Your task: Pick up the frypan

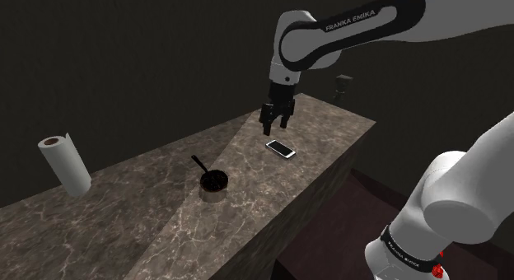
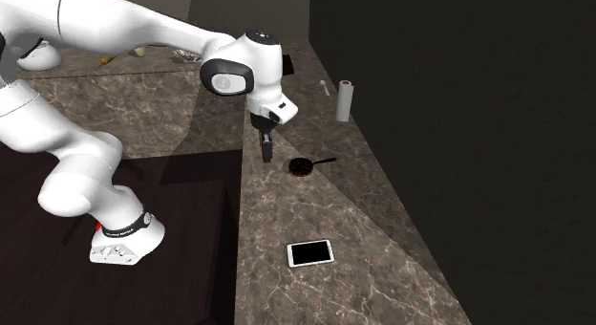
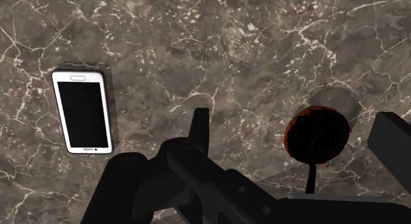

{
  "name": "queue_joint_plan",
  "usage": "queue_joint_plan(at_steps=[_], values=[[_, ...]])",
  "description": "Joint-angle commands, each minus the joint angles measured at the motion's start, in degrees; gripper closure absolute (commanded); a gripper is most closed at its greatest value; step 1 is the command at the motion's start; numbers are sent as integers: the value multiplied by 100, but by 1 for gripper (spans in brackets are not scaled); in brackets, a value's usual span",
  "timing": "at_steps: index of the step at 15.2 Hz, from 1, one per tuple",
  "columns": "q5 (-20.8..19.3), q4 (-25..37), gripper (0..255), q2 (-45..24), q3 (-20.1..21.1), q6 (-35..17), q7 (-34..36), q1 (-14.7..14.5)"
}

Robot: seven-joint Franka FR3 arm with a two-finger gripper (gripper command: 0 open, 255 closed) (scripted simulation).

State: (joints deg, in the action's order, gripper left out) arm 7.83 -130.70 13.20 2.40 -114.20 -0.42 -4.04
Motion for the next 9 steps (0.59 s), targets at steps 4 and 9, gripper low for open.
queue_joint_plan(at_steps=[4,9], values=[[76,654,0,-1080,159,-366,171,-132],[84,1435,0,-2176,279,-619,336,-263]])
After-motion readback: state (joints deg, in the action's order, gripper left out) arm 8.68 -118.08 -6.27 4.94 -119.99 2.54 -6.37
